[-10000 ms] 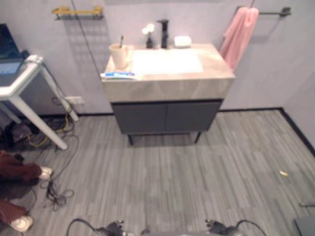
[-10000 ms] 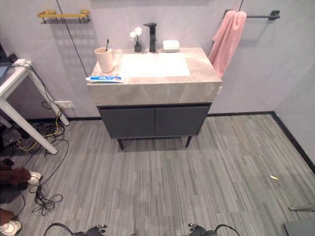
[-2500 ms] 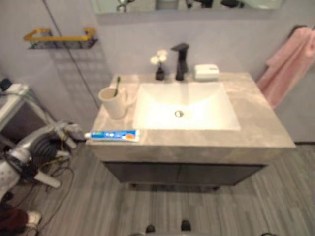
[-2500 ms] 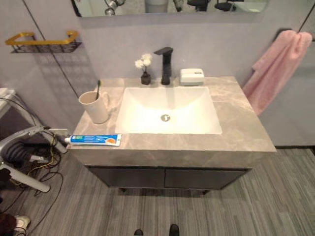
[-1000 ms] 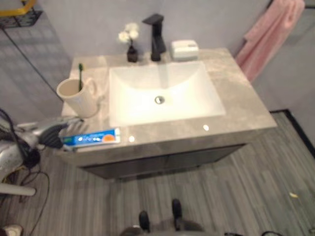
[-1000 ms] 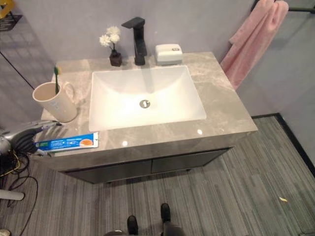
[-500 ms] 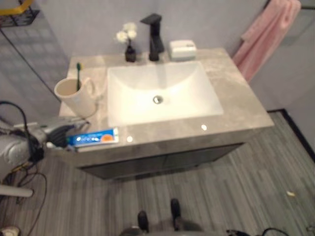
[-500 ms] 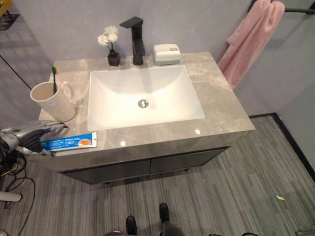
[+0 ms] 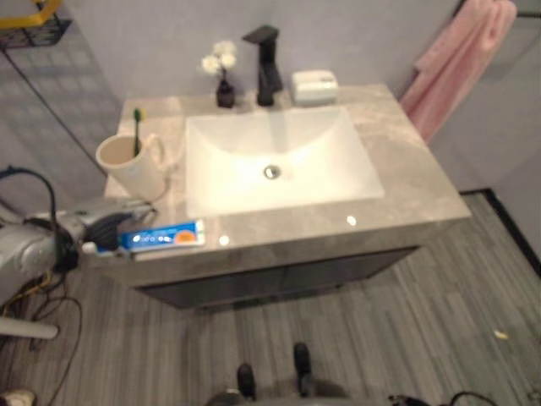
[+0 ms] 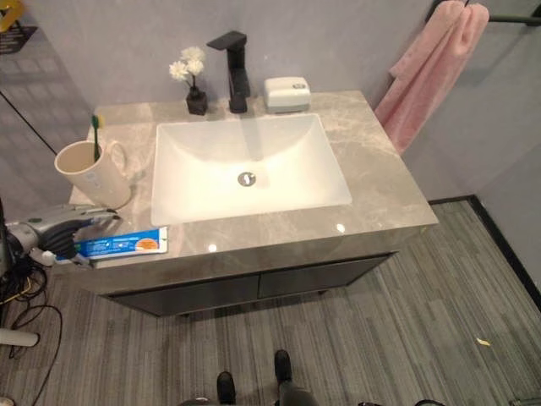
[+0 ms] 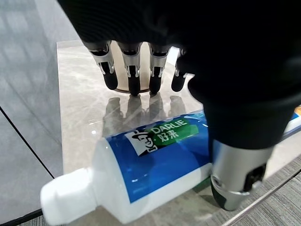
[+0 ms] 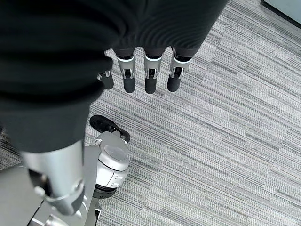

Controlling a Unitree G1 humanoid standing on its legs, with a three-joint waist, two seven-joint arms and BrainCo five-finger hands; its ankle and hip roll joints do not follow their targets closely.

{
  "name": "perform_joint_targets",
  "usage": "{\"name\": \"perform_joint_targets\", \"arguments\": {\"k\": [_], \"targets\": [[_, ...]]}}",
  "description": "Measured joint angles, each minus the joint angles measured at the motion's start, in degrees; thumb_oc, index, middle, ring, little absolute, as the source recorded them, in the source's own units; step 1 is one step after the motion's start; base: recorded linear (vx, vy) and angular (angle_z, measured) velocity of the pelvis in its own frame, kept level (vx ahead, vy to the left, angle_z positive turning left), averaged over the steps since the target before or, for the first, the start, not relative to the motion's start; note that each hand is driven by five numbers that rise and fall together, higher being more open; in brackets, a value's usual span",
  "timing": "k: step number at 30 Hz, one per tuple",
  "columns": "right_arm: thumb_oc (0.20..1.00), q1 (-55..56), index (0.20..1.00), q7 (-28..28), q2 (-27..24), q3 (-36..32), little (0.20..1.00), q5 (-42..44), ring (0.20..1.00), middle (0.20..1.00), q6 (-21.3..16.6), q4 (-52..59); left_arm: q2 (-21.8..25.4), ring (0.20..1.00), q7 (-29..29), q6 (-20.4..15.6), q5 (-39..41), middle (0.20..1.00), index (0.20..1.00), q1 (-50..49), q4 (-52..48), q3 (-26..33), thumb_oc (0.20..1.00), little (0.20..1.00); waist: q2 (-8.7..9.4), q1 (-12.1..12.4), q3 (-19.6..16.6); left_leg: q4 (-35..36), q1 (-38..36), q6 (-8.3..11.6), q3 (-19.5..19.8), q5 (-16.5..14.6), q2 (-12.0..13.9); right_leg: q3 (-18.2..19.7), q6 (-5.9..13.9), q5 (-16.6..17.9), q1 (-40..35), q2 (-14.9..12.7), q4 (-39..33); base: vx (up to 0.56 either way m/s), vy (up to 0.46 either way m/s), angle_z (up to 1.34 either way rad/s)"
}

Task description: Put brush and paste in cup on sink, flatten towel.

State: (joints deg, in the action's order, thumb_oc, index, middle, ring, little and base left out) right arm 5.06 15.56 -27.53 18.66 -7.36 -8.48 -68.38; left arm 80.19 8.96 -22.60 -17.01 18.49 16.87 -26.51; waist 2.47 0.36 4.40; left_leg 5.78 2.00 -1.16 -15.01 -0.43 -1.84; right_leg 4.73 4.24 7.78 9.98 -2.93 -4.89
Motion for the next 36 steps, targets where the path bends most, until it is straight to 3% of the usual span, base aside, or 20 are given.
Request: {"name": "perform_joint_targets", "arguments": {"k": [1,2,11,24,36], "targets": [[1.000,0.00,1.000,-0.01,0.00,0.00,1.000,0.16,1.000,1.000,0.00,0.00,0.00,0.580,0.00,-0.05,-0.06,0.580,0.580,0.00,0.06,0.02,0.580,0.580,-0.02,-0.01,-0.03,0.01,0.00,0.00,0.00,0.00,0.00,0.00,0.00,0.00,0.00,0.00,0.00,0.00,0.000,0.00],[1.000,0.03,1.000,-0.02,0.00,0.00,1.000,0.63,1.000,1.000,0.00,-0.04,0.00,0.200,0.00,-0.17,-0.11,0.200,0.200,0.00,0.11,-0.05,0.200,0.200,-0.11,-0.02,-0.12,0.02,0.02,0.00,0.00,0.00,0.00,0.00,0.00,0.00,0.02,0.00,0.00,0.00,0.000,0.00],[1.000,0.16,1.000,-0.45,-0.19,0.01,1.000,0.65,1.000,1.000,-0.09,0.21,0.08,0.200,-0.23,-0.40,-2.25,0.200,0.200,2.44,0.02,-0.78,0.200,0.200,-0.56,-0.82,-0.57,-0.01,0.07,0.00,-0.05,0.00,-0.02,0.03,0.00,-0.01,0.15,0.04,0.00,0.00,0.000,0.00],[1.000,0.05,1.000,-3.27,-2.44,-0.49,1.000,0.60,1.000,1.000,-1.24,2.38,-0.42,0.200,-7.87,-2.17,-14.89,0.200,0.200,2.17,0.85,-2.63,0.200,0.200,-0.27,-0.69,-0.51,0.21,0.19,0.05,-0.13,-0.07,-0.05,0.26,0.00,0.00,0.30,0.10,-0.01,-0.01,0.000,0.00],[1.000,-0.15,1.000,-5.49,-3.19,-0.51,1.000,0.51,1.000,1.000,-1.23,2.54,-16.04,0.200,-17.73,-0.96,-19.51,0.200,0.200,-0.87,13.71,4.62,0.200,0.200,-0.62,-0.10,-1.51,0.22,-0.06,0.24,-0.07,-0.23,0.02,0.35,0.24,-0.37,0.19,0.15,-0.41,0.00,0.000,0.00]]}}
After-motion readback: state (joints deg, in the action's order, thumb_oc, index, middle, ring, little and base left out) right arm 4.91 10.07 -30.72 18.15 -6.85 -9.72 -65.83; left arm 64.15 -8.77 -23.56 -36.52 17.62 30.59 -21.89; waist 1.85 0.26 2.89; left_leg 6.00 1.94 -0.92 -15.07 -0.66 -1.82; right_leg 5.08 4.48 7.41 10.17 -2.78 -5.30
